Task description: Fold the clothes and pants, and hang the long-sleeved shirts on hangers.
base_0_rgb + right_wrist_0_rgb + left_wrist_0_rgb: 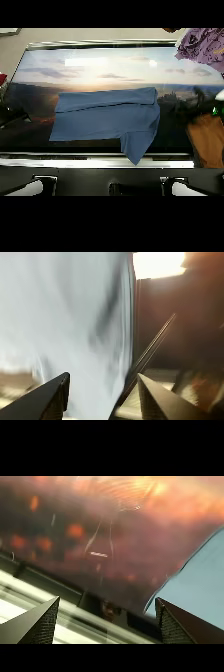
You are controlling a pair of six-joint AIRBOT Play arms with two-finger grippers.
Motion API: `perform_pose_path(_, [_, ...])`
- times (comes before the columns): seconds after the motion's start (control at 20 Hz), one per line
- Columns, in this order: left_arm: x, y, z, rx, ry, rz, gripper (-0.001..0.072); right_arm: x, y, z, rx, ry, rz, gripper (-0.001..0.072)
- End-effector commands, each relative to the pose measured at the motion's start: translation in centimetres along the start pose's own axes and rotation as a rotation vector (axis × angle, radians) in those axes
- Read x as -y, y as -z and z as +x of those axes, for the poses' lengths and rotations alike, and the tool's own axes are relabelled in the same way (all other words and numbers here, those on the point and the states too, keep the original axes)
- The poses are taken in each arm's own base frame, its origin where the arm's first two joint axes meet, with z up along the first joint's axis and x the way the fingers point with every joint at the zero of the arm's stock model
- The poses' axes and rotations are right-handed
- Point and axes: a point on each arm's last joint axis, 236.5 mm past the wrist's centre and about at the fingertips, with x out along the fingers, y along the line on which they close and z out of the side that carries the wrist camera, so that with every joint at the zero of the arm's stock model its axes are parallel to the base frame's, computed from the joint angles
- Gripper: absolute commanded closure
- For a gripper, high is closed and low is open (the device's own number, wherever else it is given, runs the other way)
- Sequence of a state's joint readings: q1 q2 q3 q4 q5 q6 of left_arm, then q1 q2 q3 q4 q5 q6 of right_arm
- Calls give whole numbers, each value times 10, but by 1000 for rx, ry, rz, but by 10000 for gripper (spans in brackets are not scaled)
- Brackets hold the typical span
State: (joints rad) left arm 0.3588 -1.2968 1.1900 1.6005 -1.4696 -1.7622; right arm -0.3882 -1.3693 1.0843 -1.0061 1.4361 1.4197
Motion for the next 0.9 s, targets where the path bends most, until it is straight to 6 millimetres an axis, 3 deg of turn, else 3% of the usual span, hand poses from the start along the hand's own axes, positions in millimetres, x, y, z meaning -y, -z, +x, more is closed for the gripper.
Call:
perform_pose_path(0.0, [-14,39,18,-9,-9,-27,31,10,80,54,-63,-100,86,222])
perform_pose_path(0.15, [-14,42,21,-22,-10,-27,31,14,114,84,-109,-156,129,223])
perform_pose_path(0.3, [-14,42,21,-22,-9,-27,30,21,128,96,-130,-155,151,223])
perform_pose_path(0.6, [-14,42,21,-22,-9,-27,30,7,122,106,-69,-249,221,227])
perform_pose_path(0.85, [-14,43,21,-27,-8,-28,31,13,132,117,-69,-247,256,230])
